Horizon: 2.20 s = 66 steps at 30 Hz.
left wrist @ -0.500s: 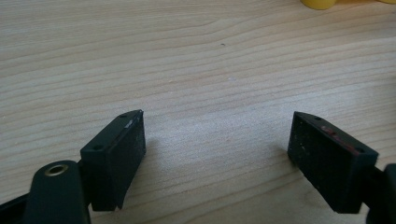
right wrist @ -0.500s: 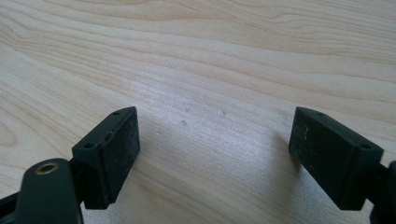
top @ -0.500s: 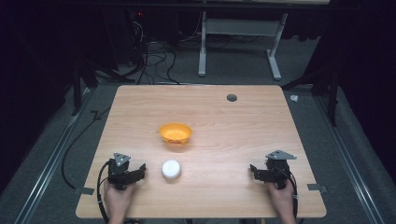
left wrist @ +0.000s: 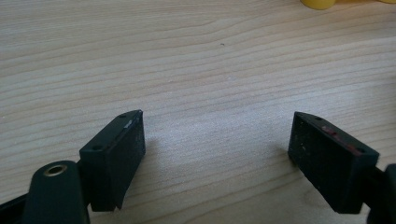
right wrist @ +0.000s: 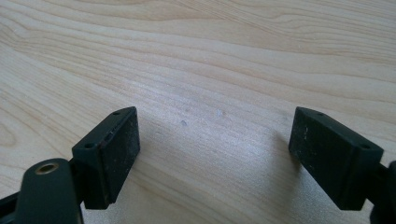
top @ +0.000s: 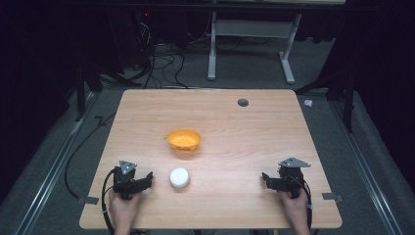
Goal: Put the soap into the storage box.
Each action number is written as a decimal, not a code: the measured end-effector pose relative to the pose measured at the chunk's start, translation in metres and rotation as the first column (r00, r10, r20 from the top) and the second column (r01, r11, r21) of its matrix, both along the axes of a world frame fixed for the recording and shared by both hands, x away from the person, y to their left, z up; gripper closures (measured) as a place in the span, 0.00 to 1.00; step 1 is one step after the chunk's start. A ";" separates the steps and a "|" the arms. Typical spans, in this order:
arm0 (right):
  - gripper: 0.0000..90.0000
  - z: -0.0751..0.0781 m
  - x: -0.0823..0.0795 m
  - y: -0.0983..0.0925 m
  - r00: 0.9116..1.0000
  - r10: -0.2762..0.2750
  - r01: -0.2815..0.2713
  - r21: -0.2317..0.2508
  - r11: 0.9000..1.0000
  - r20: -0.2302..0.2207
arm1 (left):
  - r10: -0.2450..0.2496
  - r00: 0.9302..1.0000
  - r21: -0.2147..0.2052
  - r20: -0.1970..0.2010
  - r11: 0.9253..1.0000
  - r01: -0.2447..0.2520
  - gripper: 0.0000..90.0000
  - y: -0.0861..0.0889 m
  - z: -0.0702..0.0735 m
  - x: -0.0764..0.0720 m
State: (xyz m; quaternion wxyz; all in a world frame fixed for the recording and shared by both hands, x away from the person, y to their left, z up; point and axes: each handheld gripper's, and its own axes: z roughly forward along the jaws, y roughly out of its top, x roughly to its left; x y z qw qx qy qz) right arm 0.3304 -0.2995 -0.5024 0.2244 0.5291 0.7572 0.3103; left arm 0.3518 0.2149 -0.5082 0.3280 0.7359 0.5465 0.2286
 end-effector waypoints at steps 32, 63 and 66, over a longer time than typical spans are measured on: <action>0.19 0.000 0.000 -0.001 1.000 0.000 0.000 -0.001 1.000 0.000 | -0.030 0.999 -0.063 0.020 0.998 0.031 0.17 0.004 0.015 -0.005; 0.19 0.000 0.000 -0.001 1.000 0.002 -0.002 -0.001 1.000 0.000 | -0.229 0.972 -0.124 0.046 0.965 0.233 0.16 -0.038 0.044 -0.019; 0.19 0.000 0.000 -0.001 1.000 0.003 -0.003 -0.001 1.000 0.000 | -0.254 0.966 -0.113 0.047 0.960 0.257 0.16 -0.047 0.045 -0.019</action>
